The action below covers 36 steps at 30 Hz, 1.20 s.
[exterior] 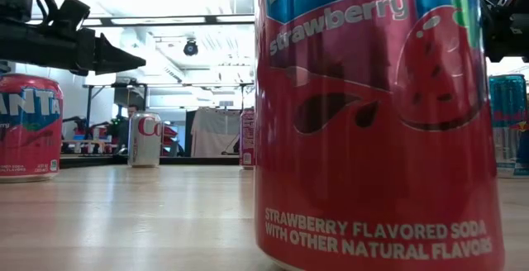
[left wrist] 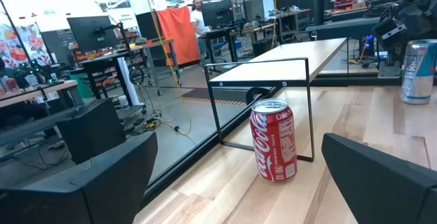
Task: Place canned beverage on shelf
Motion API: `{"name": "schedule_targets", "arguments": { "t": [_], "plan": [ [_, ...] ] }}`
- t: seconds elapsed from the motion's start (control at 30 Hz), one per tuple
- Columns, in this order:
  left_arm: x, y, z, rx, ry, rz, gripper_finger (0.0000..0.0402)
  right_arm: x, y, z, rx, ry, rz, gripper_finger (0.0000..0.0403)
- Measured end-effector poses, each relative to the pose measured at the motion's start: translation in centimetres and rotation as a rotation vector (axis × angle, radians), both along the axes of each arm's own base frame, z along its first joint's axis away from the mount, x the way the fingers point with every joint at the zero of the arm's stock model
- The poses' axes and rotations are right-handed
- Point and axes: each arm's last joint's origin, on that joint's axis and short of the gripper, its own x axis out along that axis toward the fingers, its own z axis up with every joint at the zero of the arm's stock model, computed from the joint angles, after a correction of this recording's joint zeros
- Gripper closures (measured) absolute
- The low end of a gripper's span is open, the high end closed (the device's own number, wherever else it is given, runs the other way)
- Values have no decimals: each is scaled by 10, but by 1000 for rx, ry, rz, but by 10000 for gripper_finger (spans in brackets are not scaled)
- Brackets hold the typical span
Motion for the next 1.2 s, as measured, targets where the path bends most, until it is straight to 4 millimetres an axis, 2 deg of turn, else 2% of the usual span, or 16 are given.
{"name": "schedule_targets", "arguments": {
  "t": [0.9, 1.07, 1.2],
  "plan": [
    [0, 0, 0, 0, 0, 0, 3, 0, 0, 0, -4, 0, -2, 364],
    [0, 0, 0, 0, 1, 0, 3, -1, -5, 4, -39, -29, -175, 364],
    [0, 0, 0, 0, 0, 0, 3, -2, -7, 6, 59, -62, -246, 364]
  ]
}}
